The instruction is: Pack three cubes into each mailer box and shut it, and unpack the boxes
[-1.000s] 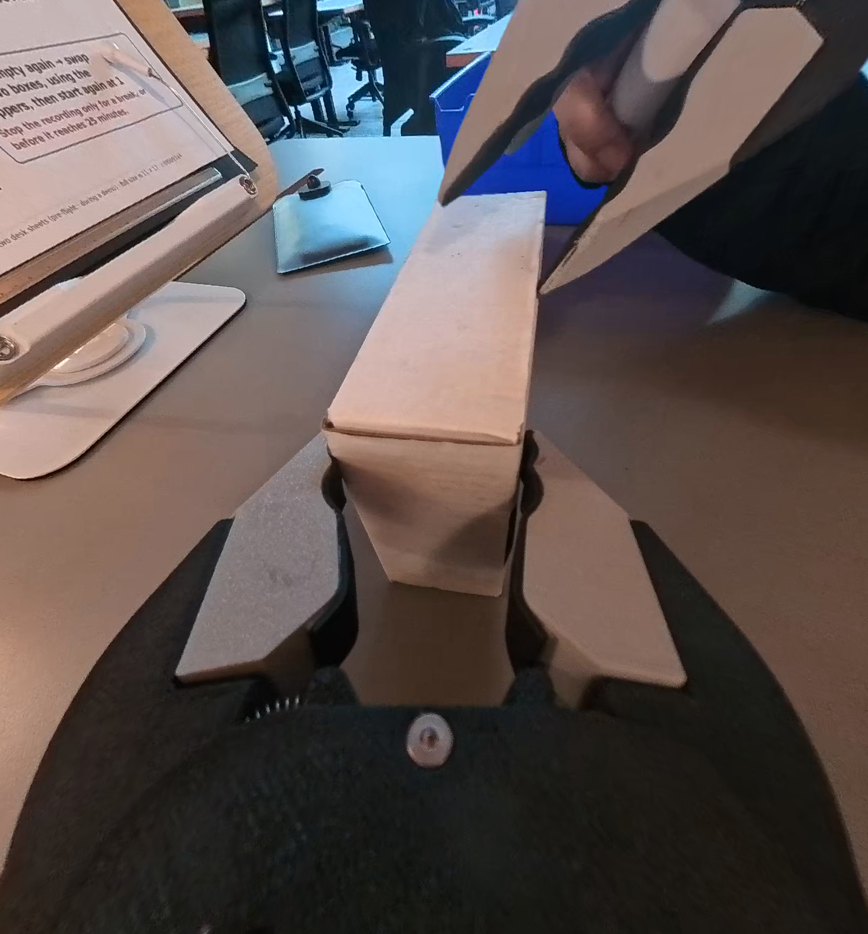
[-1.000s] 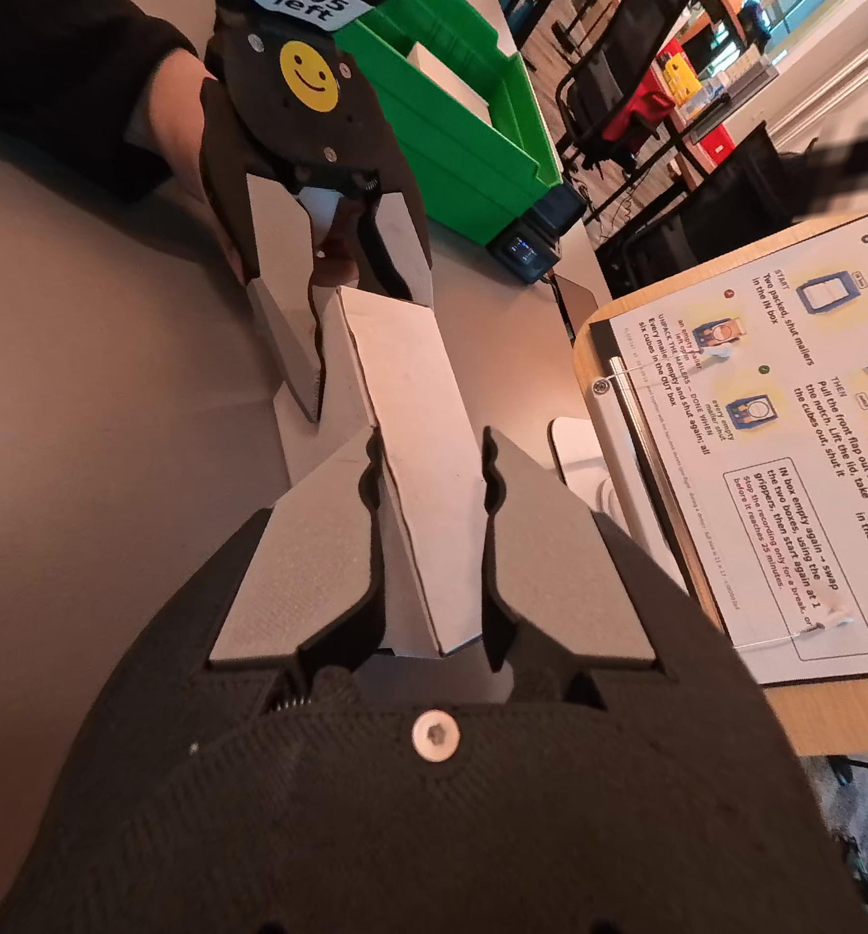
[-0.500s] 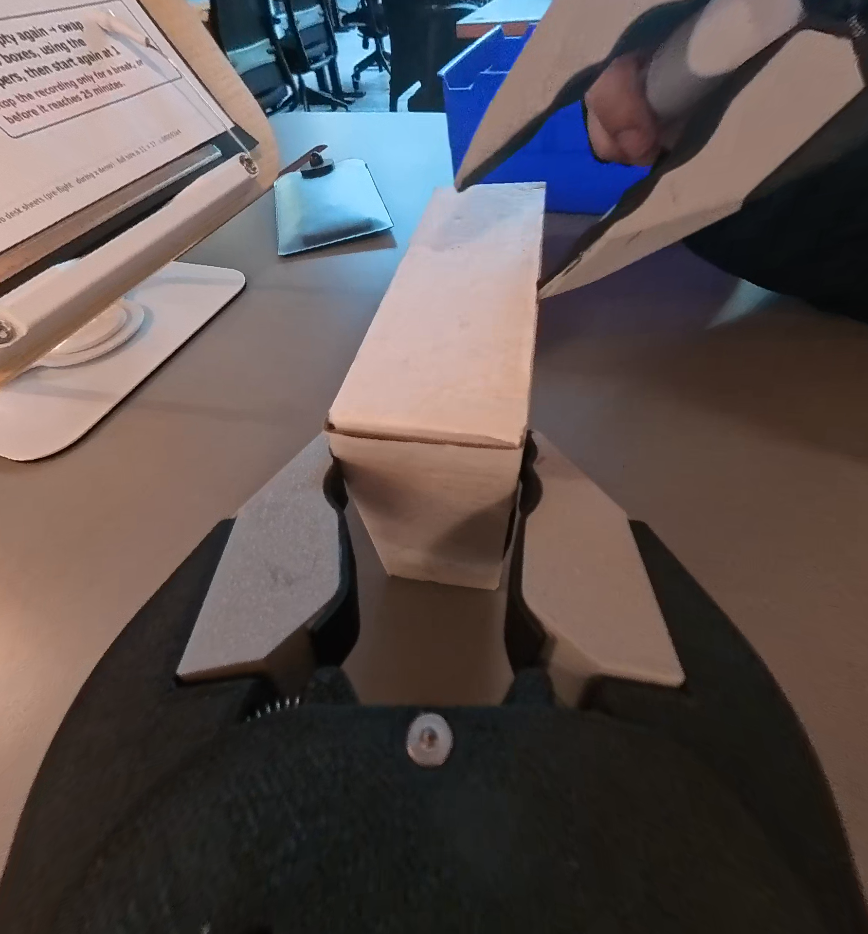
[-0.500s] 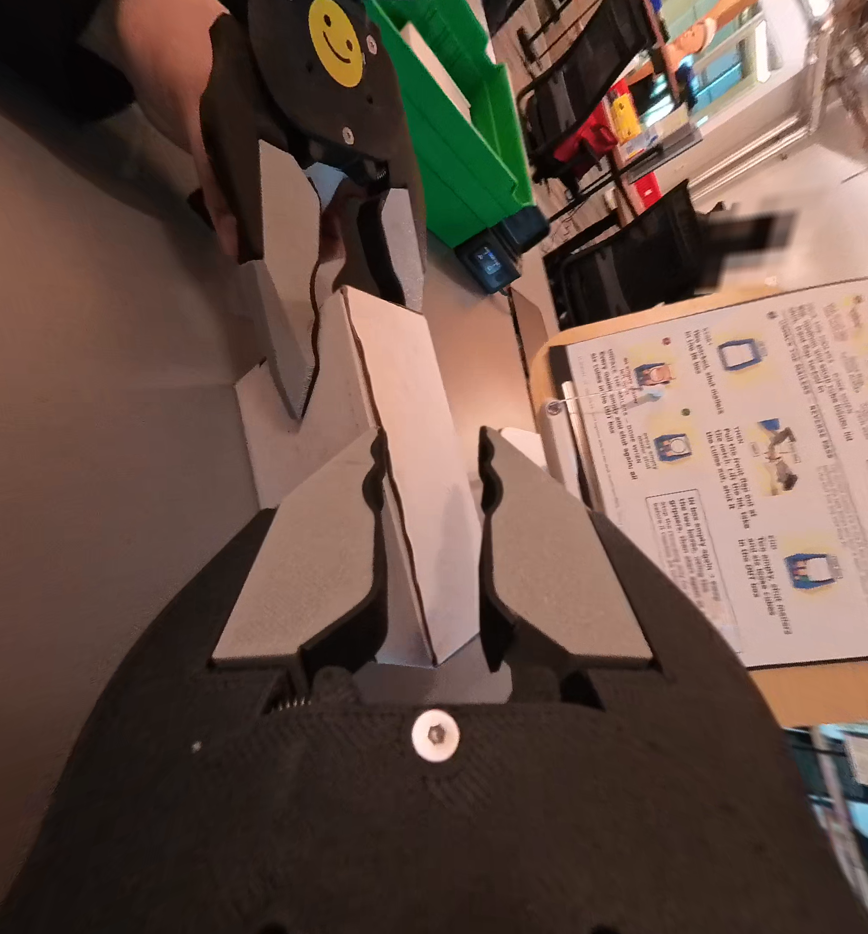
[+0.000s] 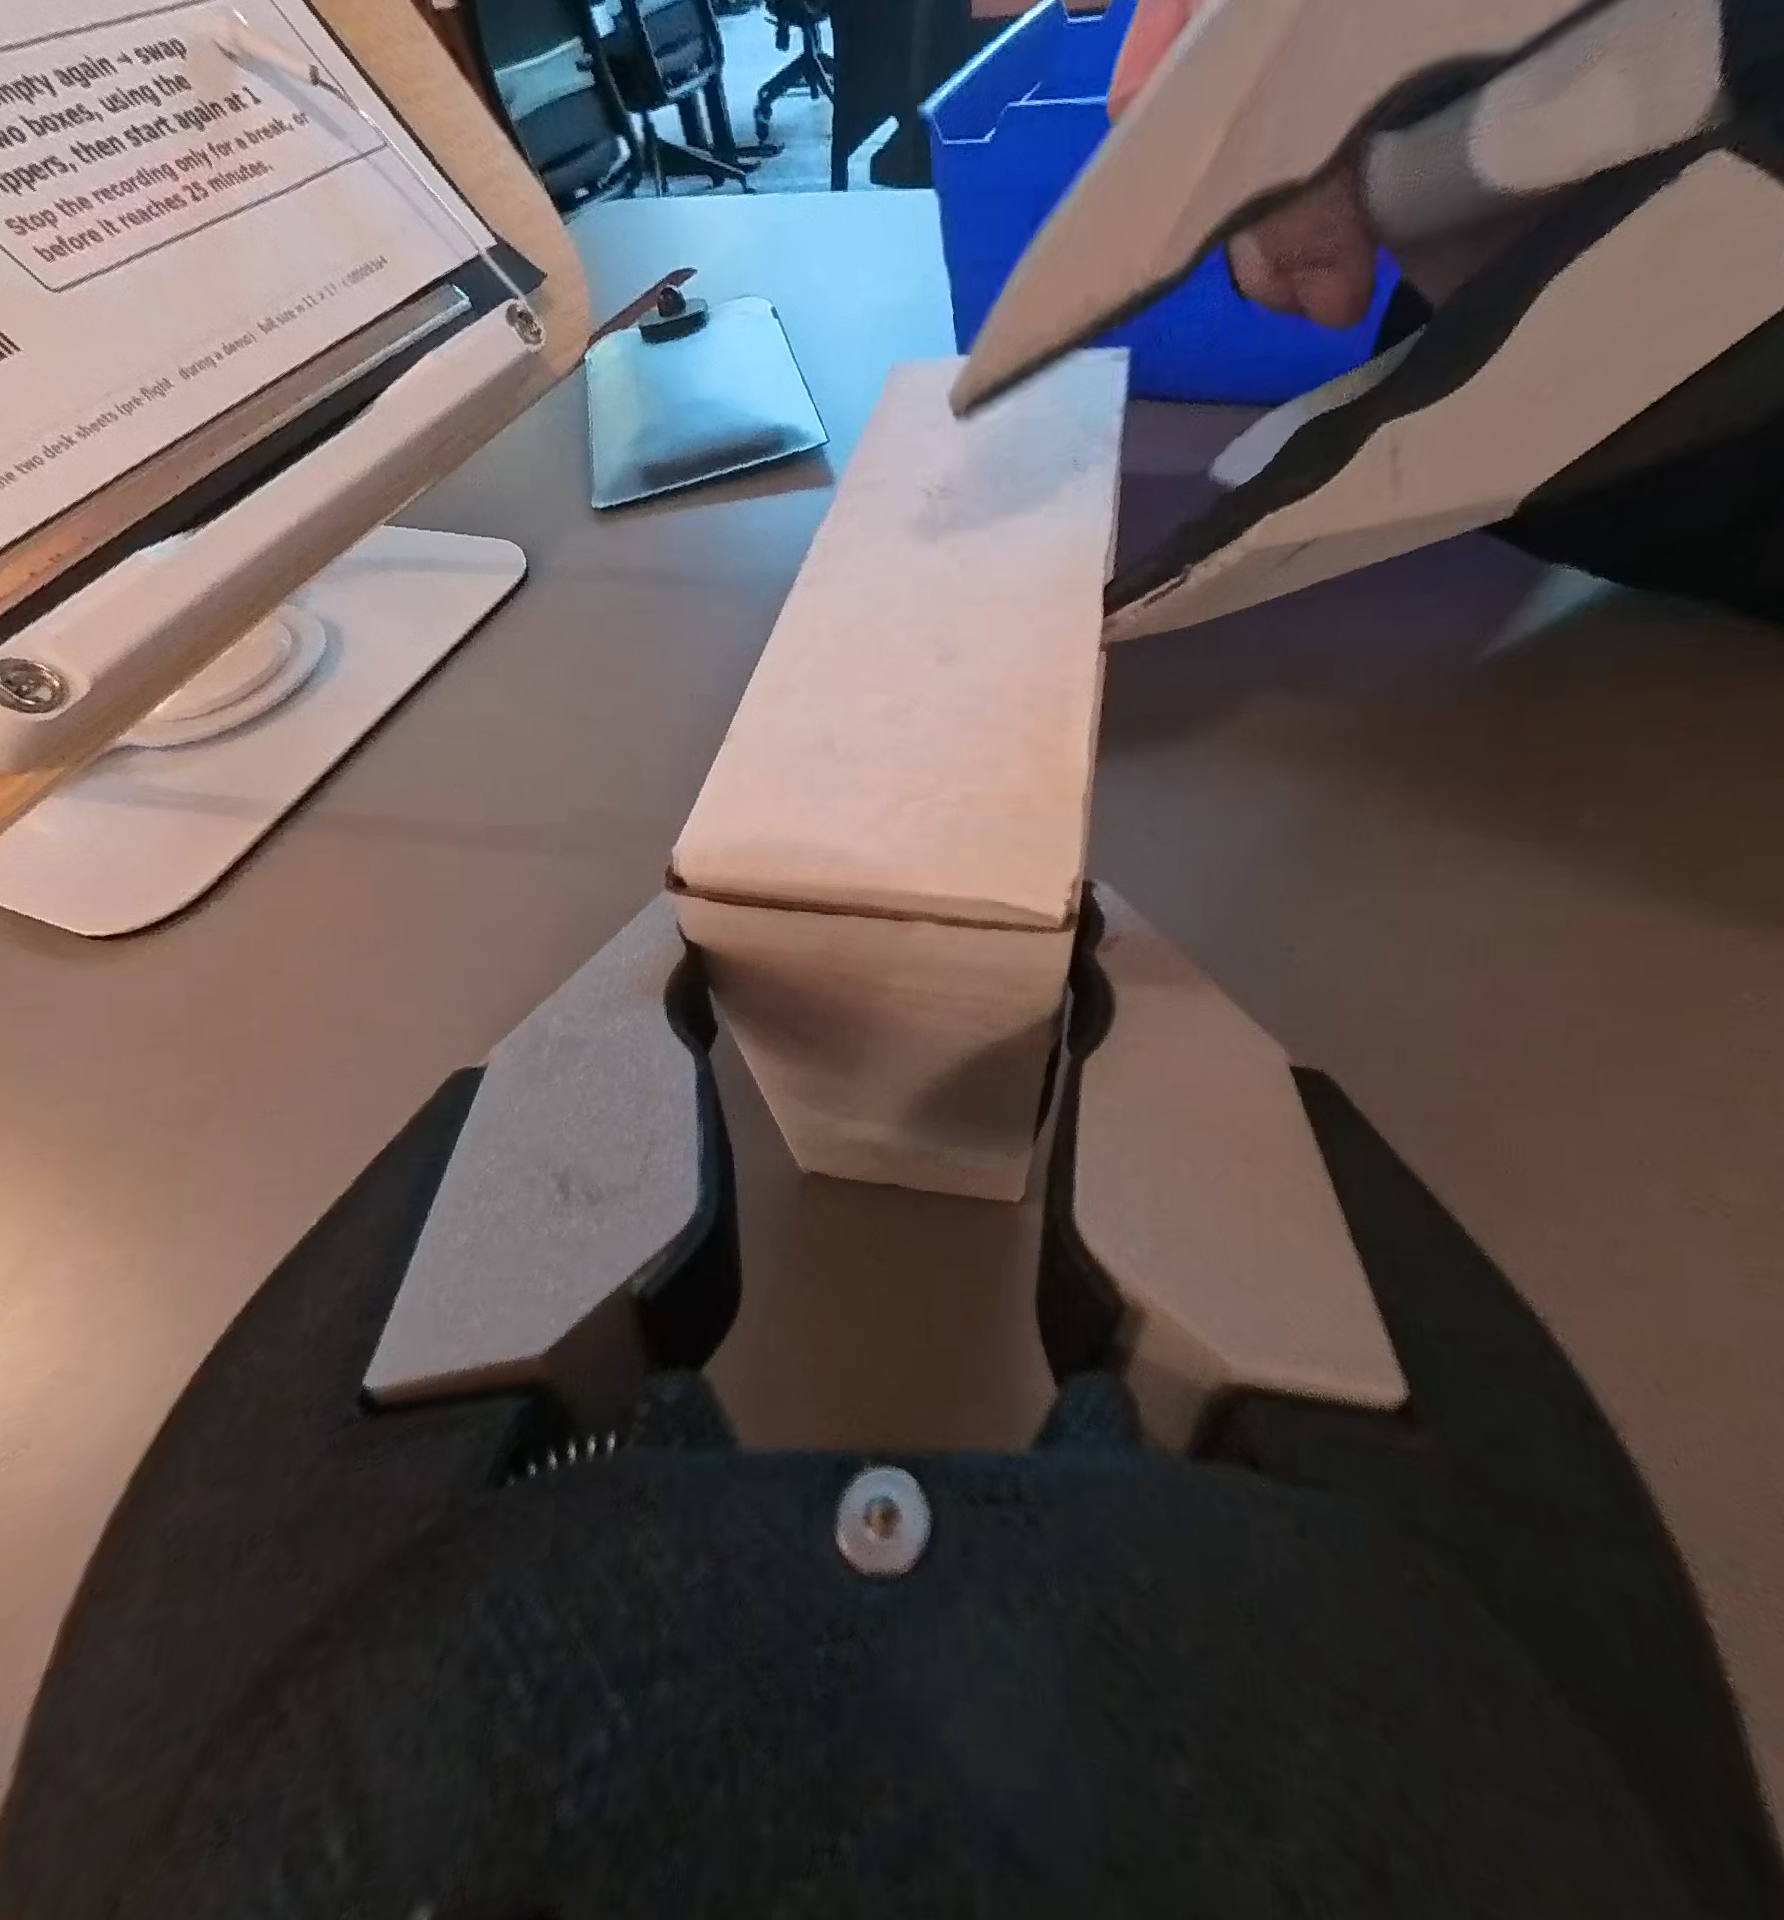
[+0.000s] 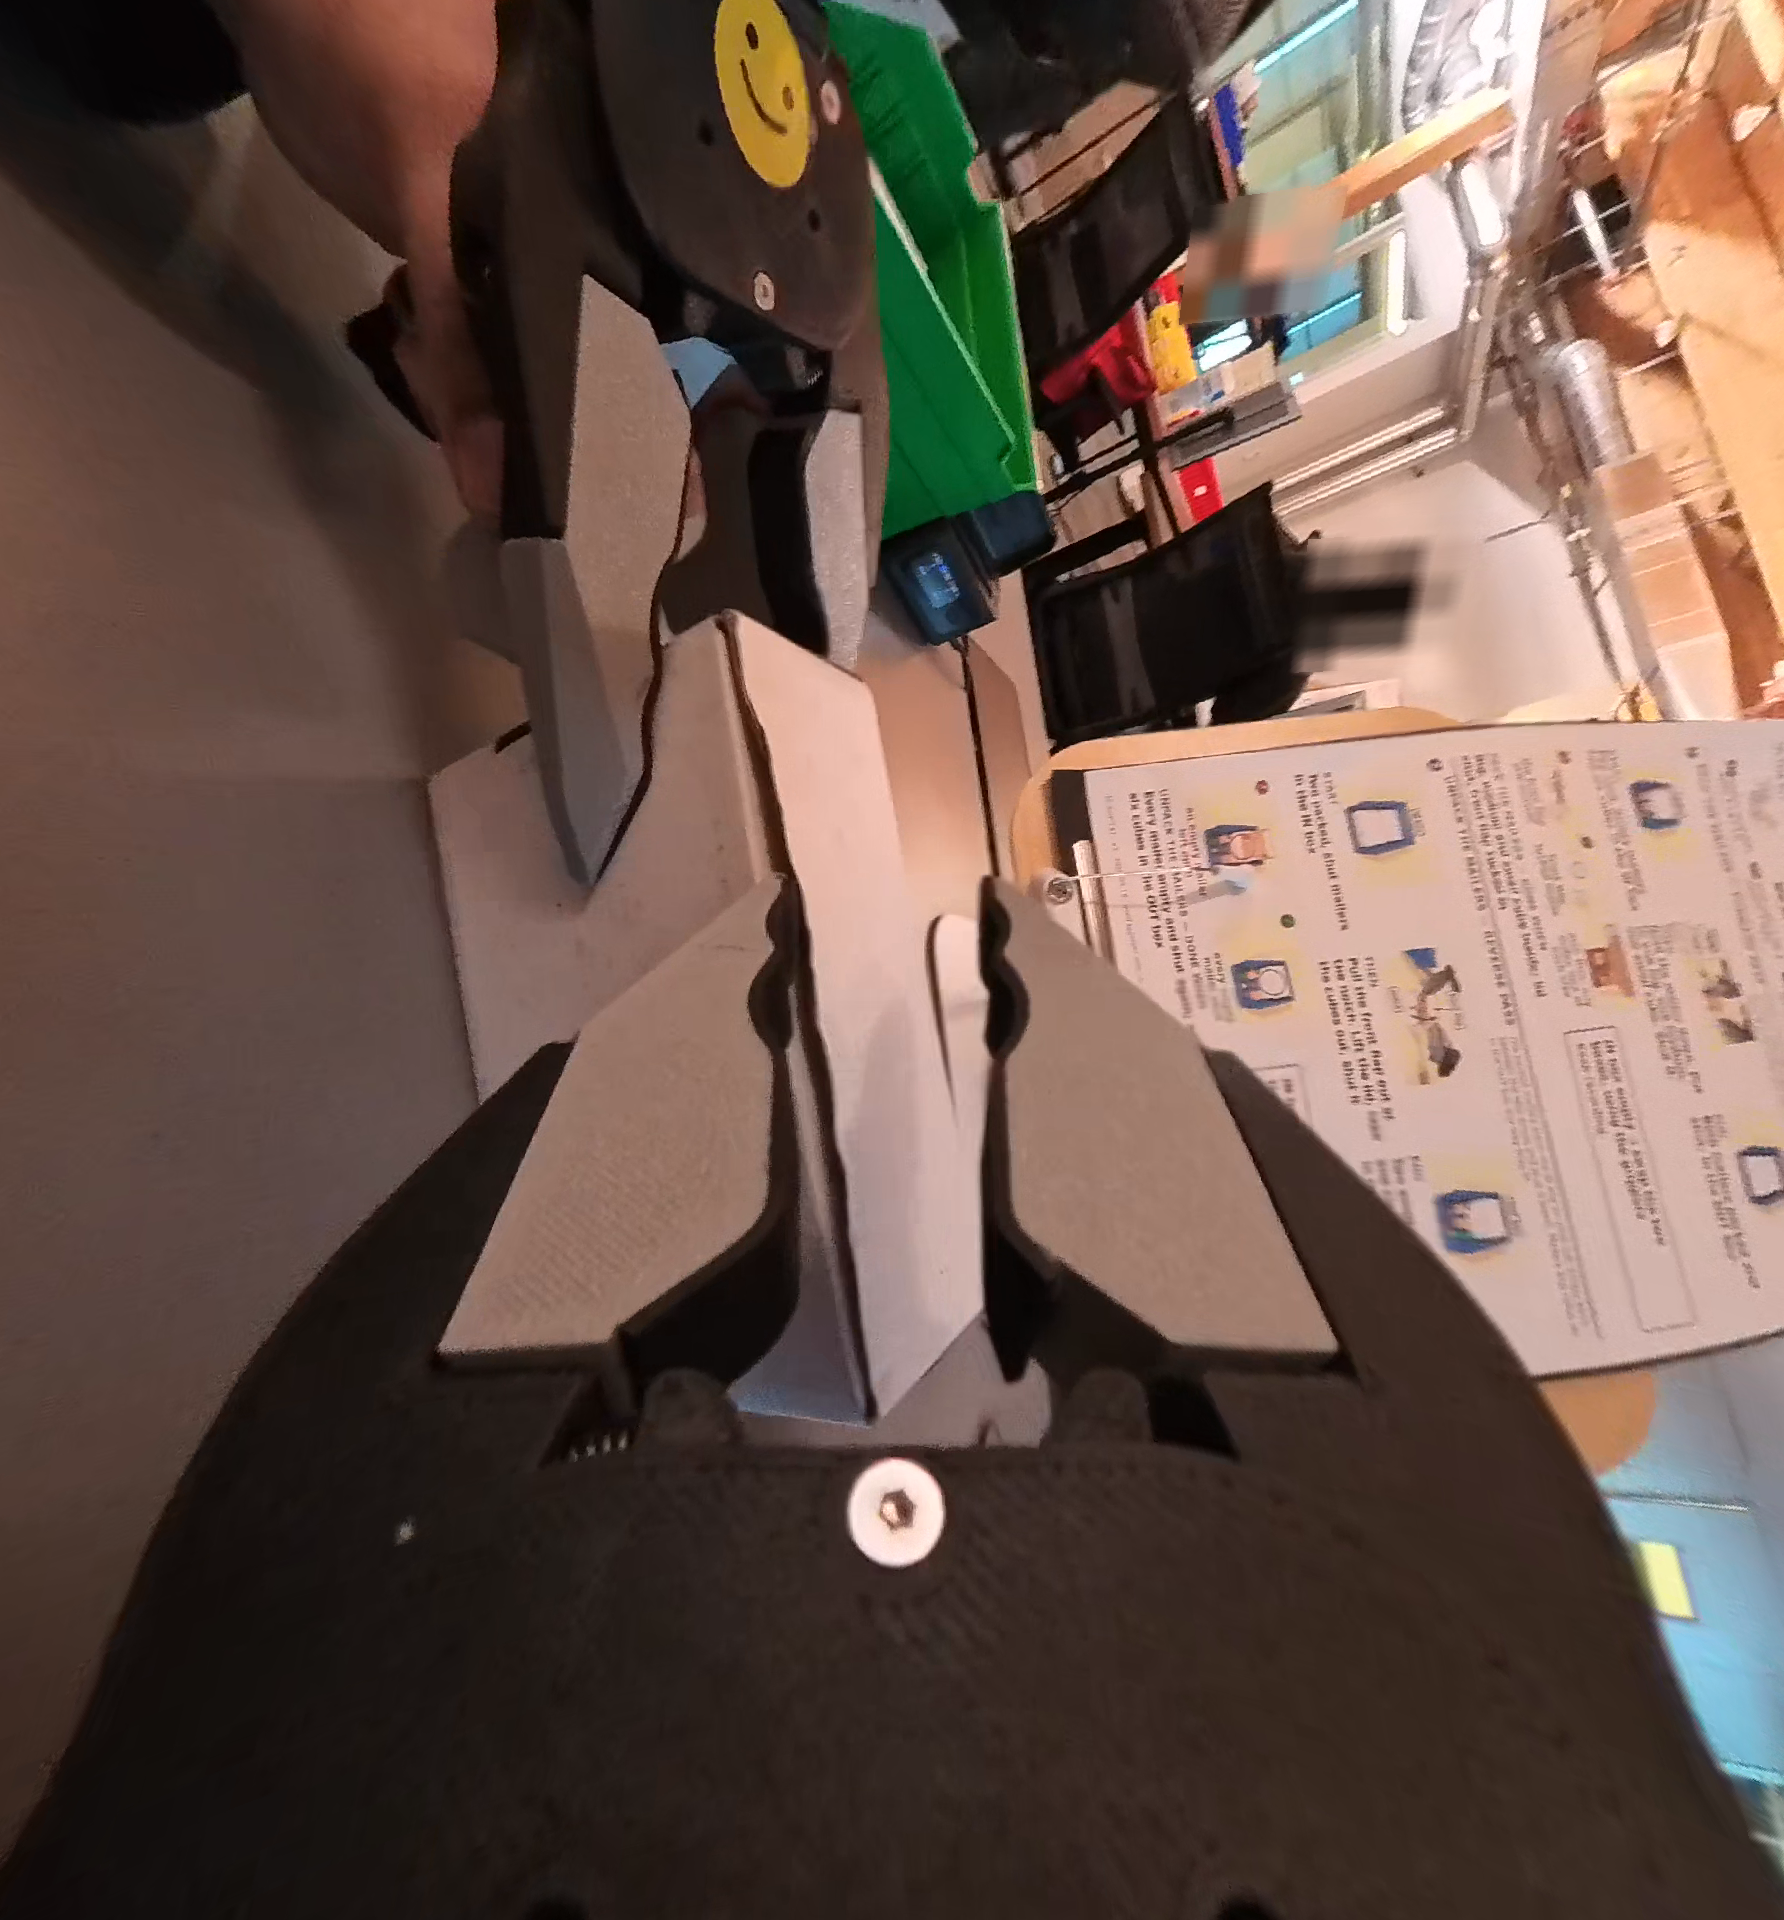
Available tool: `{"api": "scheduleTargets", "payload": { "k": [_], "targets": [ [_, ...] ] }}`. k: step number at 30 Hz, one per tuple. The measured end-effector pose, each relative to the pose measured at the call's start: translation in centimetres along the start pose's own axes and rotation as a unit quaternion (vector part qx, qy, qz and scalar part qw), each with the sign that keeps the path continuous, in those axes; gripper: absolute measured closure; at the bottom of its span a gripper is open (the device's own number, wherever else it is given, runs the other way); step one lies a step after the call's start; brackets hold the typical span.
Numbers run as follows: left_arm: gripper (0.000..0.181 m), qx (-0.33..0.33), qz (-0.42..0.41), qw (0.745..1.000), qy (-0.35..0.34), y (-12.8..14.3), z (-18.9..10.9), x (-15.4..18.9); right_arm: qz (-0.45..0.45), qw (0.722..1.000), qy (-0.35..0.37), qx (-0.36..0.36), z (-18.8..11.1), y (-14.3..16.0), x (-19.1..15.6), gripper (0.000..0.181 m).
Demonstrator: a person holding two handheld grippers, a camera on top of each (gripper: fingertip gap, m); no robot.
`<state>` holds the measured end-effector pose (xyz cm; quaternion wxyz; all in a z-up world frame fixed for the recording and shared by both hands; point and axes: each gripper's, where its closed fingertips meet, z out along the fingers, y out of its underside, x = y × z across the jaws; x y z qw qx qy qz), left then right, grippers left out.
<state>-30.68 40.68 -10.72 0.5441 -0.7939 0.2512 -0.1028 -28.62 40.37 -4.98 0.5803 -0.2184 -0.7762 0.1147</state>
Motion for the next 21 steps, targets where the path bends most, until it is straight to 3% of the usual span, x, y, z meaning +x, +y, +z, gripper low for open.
{"api": "scheduleTargets", "payload": {
  "k": [3,11,16,18,21],
  "targets": [
    [0.114,0.007,0.028,1.0,-0.007,-0.5,-0.2,0.2,0.001,1.0,0.009,-0.004,-0.6,0.3,0.7,0.141],
    [0.116,0.012,0.036,0.999,-0.009,-0.7,-0.9,-0.1,-0.004,0.999,0.007,-0.032,-0.9,1.9,0.9,0.152],
    [0.116,0.015,0.02,1.0,-0.008,-0.4,-0.9,-0.4,-0.069,0.996,0.013,-0.047,-0.3,1.8,-0.2,0.179],
    [0.117,0.015,0.022,1.0,-0.01,-0.5,-1.0,-0.4,-0.095,0.994,0.028,-0.045,-0.1,1.7,-0.3,0.181],
    [0.117,0.01,0.028,0.999,-0.013,-0.6,-1.2,-0.3,-0.064,0.997,0.016,-0.046,-0.2,1.5,-0.3,0.181]
  ]
}}
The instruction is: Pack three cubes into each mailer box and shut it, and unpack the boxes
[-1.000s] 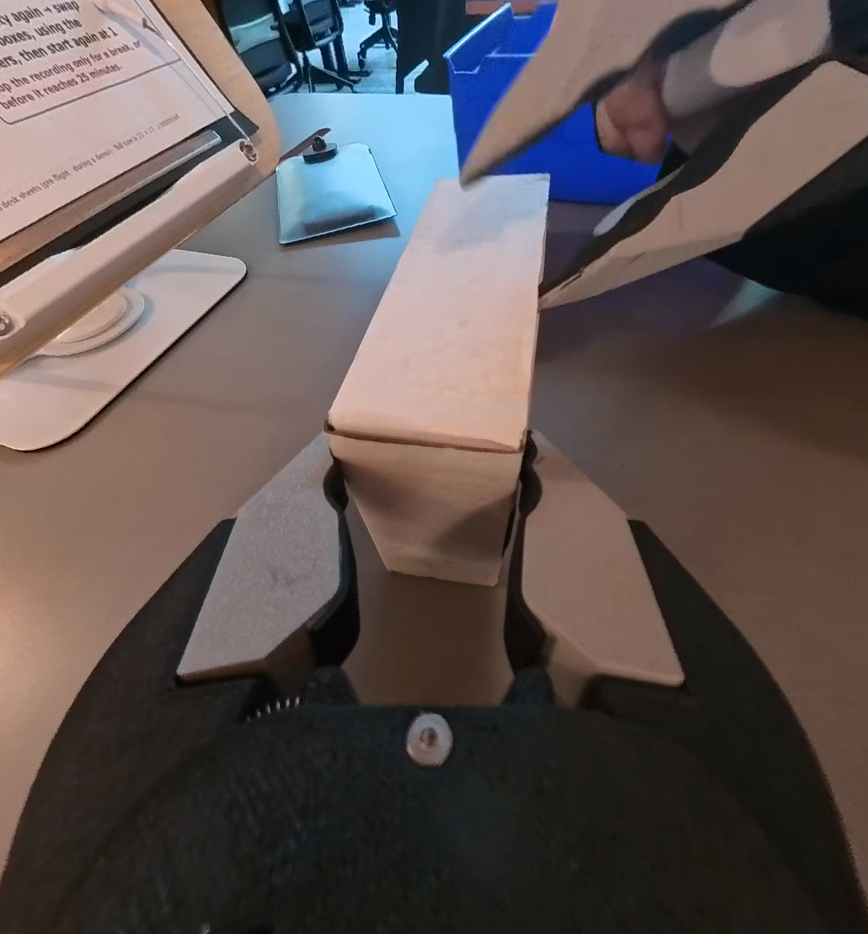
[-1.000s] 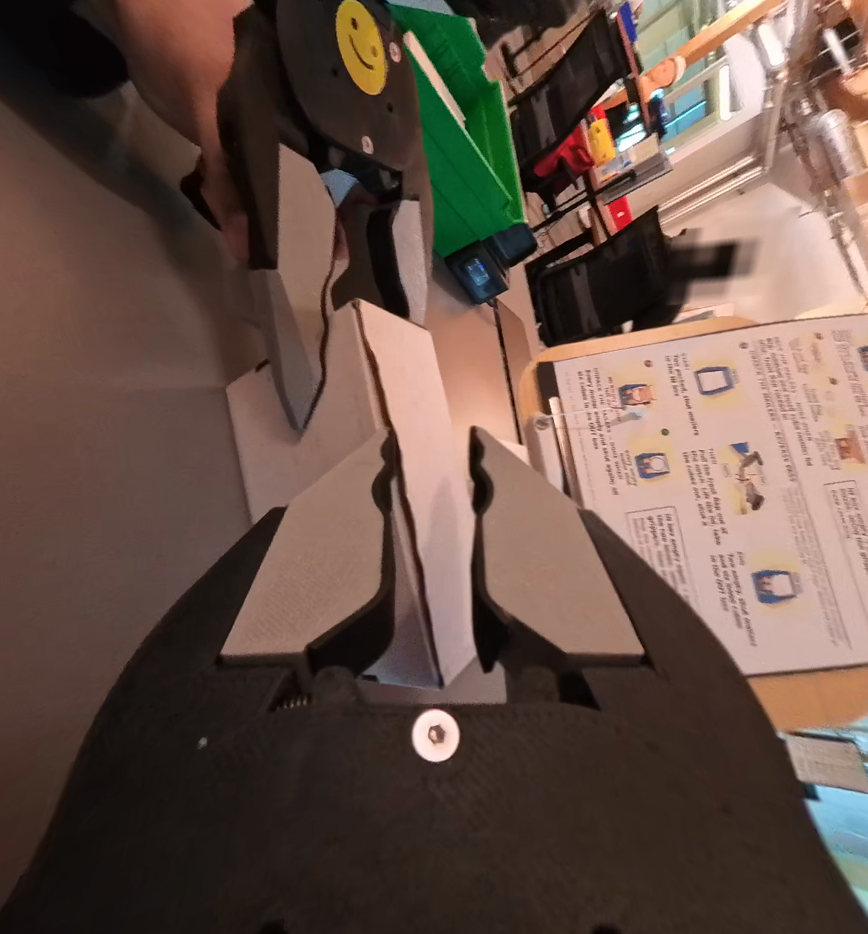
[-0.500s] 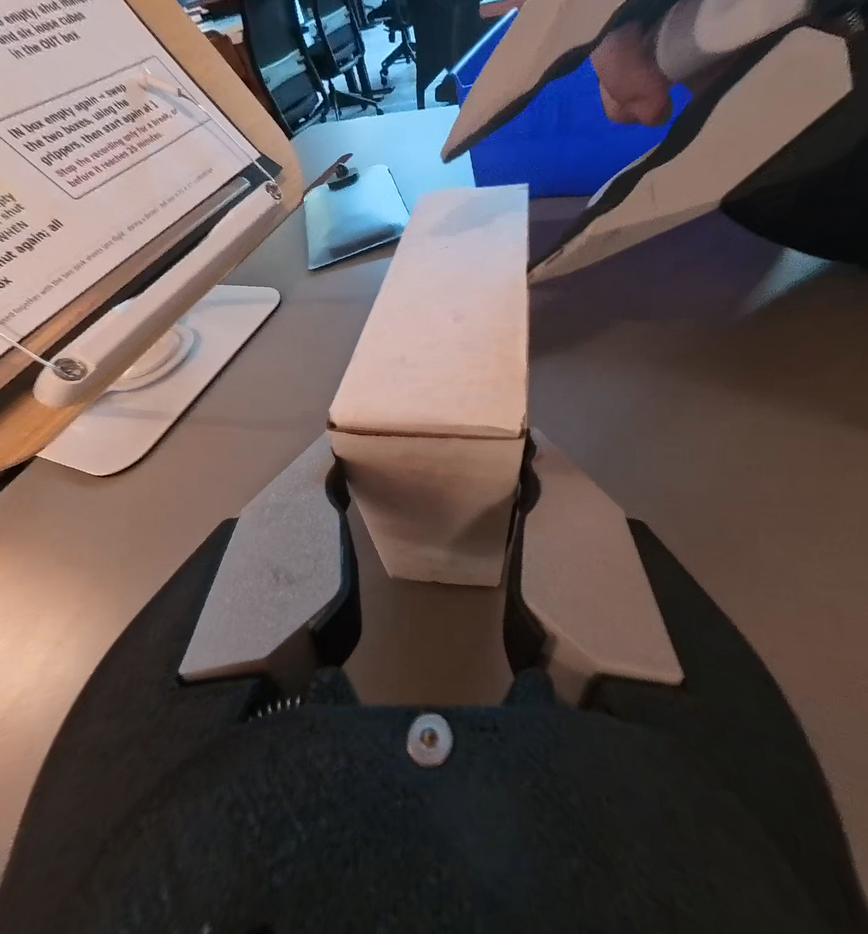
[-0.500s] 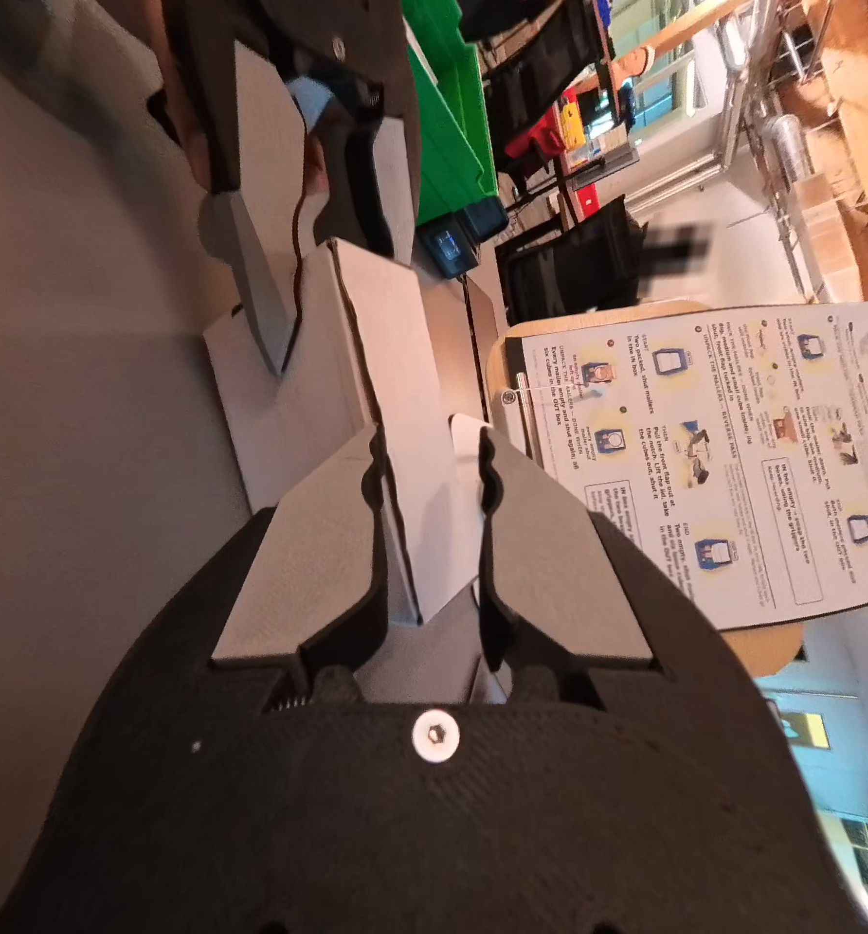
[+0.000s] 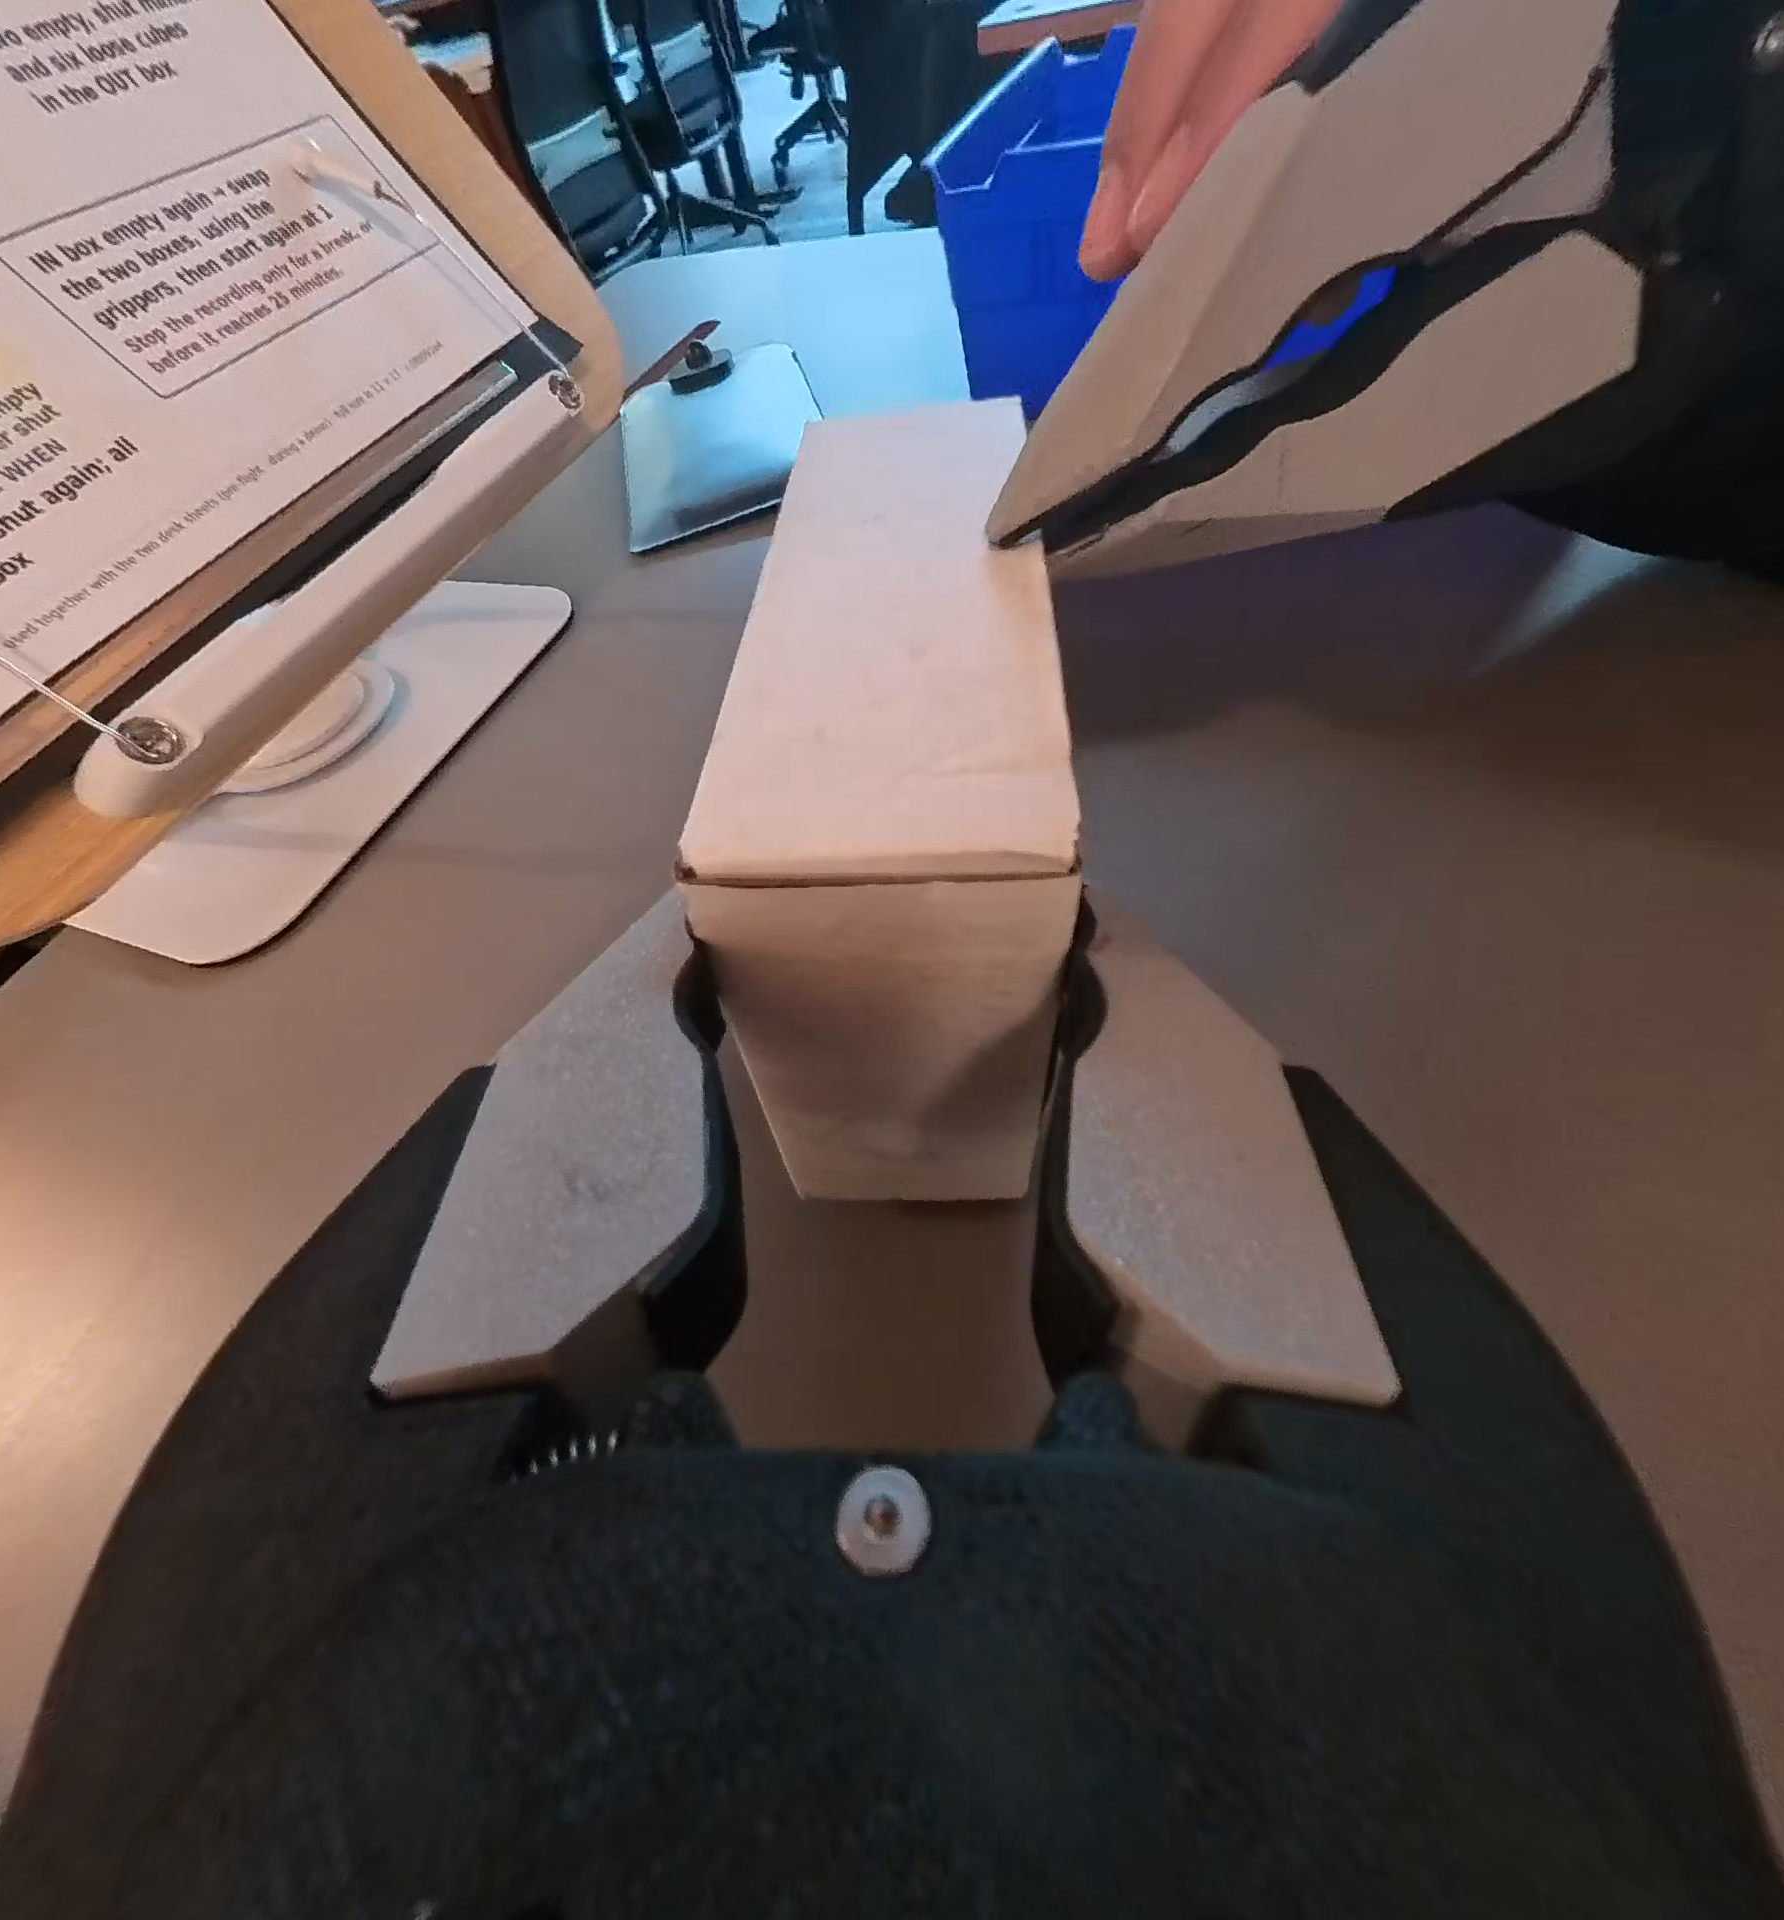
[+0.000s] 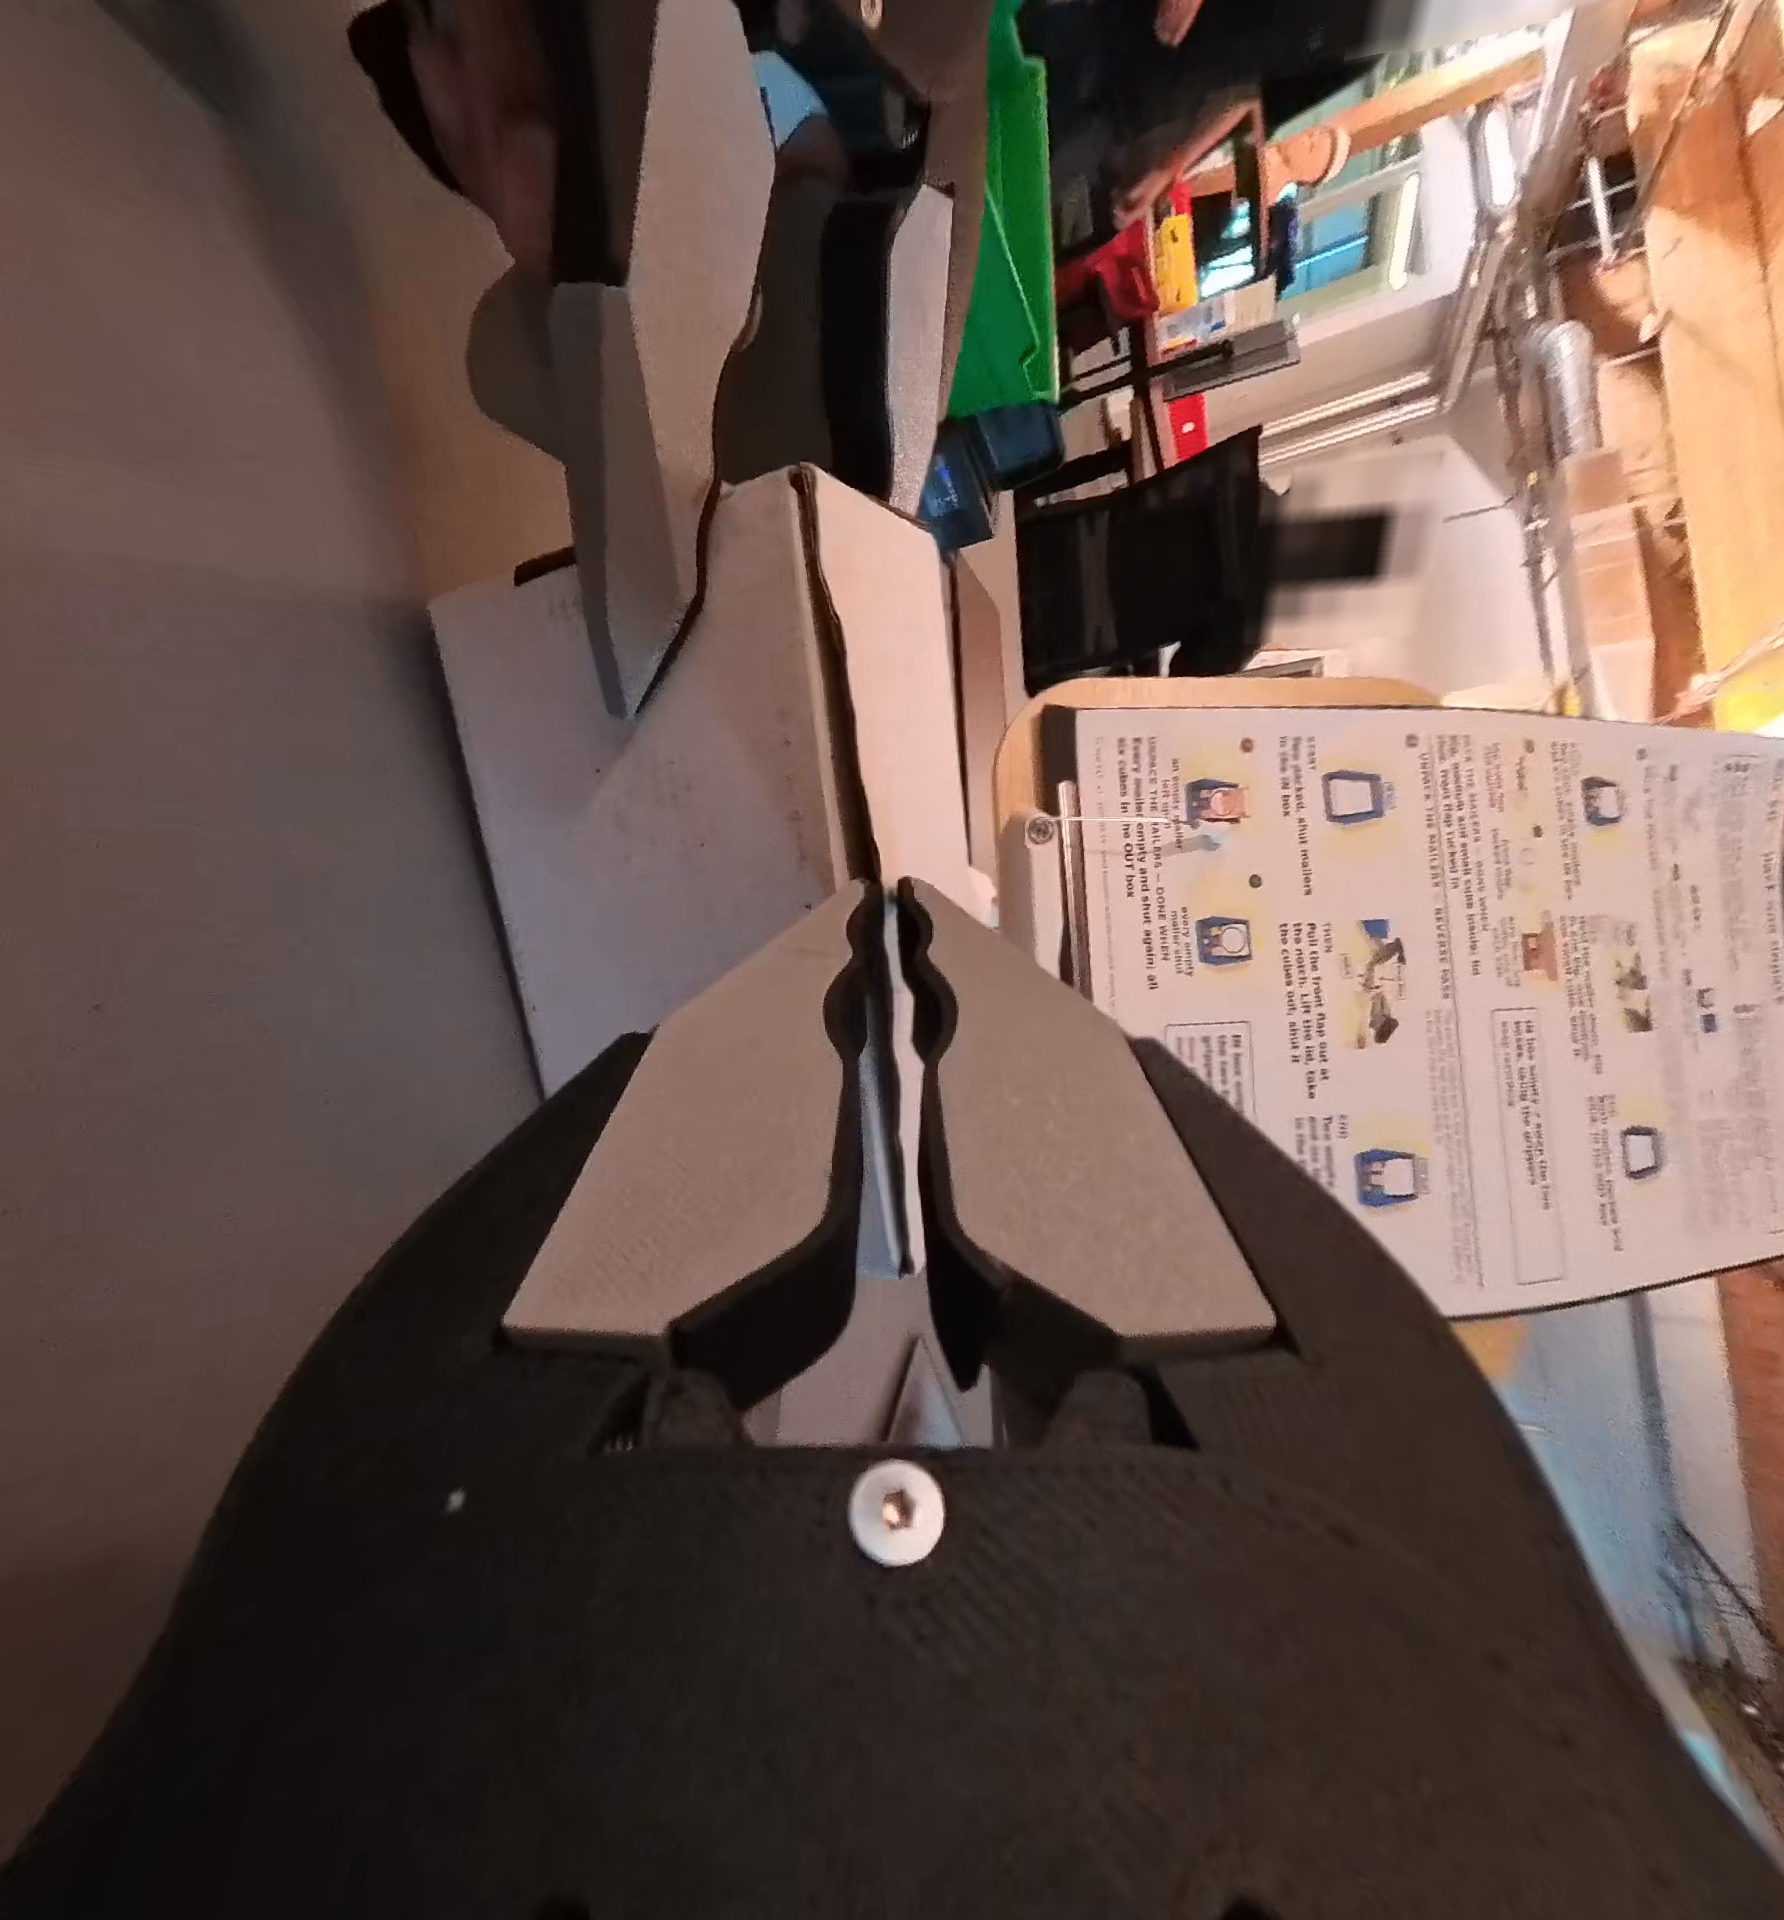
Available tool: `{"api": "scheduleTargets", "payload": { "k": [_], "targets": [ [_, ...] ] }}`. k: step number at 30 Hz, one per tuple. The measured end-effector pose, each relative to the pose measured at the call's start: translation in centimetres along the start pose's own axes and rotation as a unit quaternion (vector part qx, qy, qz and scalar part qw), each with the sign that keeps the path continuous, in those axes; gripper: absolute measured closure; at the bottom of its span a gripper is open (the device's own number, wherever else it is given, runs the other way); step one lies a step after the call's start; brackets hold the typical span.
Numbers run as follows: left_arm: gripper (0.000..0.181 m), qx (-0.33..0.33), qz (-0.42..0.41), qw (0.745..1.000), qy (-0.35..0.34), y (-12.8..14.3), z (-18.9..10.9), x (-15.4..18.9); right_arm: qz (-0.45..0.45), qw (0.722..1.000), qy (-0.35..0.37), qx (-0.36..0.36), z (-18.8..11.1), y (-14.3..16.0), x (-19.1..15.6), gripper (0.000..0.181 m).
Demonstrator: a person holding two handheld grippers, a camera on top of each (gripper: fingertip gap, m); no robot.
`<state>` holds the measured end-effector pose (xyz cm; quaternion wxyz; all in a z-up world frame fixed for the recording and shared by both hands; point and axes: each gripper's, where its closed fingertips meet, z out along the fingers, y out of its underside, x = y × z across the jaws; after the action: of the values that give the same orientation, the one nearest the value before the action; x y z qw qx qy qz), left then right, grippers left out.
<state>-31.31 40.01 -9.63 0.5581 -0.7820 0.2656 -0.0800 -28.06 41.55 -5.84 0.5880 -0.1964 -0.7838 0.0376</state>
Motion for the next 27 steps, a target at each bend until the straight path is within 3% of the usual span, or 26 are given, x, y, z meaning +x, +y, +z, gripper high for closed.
{"api": "scheduleTargets", "payload": {
  "k": [6,12,17,27],
  "targets": [
    [0.116,-0.012,0.013,1.0,-0.01,0.1,0.1,0.0,-0.036,0.999,0.015,-0.013,0.2,-0.1,0.0,0.181],
    [0.116,-0.039,0.134,0.987,-0.078,0.5,-0.1,-0.9,-0.027,0.999,-0.02,-0.022,0.2,-0.1,-0.8,0.178],
    [0.117,-0.053,0.192,0.975,-0.094,1.0,-0.6,-1.2,-0.025,0.997,0.071,0.004,-0.8,-1.6,2.4,0.181],
    [0.117,-0.046,0.3,0.948,-0.095,1.3,0.1,0.2,0.024,0.995,0.082,0.054,-2.0,-1.8,3.4,0.178]
  ]
}}
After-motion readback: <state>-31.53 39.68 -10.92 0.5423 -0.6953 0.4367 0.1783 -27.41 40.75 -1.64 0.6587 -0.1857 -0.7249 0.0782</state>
